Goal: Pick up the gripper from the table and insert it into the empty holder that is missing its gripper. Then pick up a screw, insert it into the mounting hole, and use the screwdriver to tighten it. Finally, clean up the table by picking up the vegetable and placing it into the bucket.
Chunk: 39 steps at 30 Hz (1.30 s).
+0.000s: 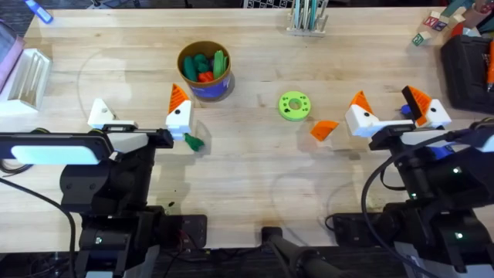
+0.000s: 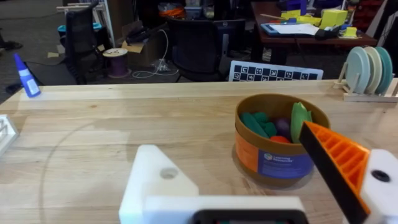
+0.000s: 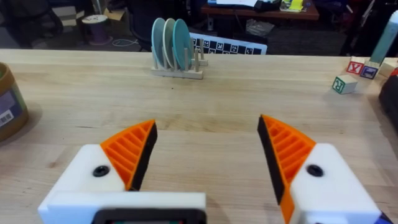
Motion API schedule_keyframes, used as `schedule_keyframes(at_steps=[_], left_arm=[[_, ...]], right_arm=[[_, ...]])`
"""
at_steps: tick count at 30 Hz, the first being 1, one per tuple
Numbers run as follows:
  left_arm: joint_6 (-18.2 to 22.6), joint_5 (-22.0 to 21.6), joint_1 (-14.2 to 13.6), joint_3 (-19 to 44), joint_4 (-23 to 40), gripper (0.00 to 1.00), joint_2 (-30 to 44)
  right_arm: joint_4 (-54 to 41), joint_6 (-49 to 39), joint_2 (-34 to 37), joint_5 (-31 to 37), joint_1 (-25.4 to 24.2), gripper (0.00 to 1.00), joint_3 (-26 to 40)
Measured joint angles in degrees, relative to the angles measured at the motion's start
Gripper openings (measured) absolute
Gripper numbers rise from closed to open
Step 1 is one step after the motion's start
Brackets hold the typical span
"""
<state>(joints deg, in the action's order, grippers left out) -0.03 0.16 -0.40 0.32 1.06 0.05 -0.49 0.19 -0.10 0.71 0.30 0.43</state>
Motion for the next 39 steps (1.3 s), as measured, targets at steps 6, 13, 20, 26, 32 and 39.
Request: schedule_keyframes(at_steps=[6, 13, 20, 26, 32, 39], left_arm=[[0.0, 0.0, 0.0, 0.0, 0.0, 0.986, 0.0], [-2.4, -1.7, 0.0, 1.4, 3.8, 0.985, 0.0], [-5.8, -3.0, 0.0, 18.0, 22.4, 0.985, 5.0], [-11.7, -3.0, 0.0, 38.8, 40.8, 0.986, 18.8], [-19.8, -1.7, 0.0, 45.0, 49.9, 0.987, 34.0], [-30.8, 1.9, 0.0, 44.9, 51.7, 0.987, 47.9]], right_arm=[[-0.3, 0.0, 0.0, 0.0, 0.0, 0.991, 0.0], [-2.2, 0.1, 0.0, 0.5, 0.0, 0.991, 0.9], [-20.2, 0.1, 6.5, 0.5, 0.0, 0.991, 16.6], [-32.0, 0.2, 19.3, 0.5, 0.0, 0.991, 35.6], [-33.6, 0.3, 29.0, 0.5, 0.0, 0.992, 44.8], [-33.9, 0.3, 31.5, 0.5, 0.0, 0.99, 45.1]])
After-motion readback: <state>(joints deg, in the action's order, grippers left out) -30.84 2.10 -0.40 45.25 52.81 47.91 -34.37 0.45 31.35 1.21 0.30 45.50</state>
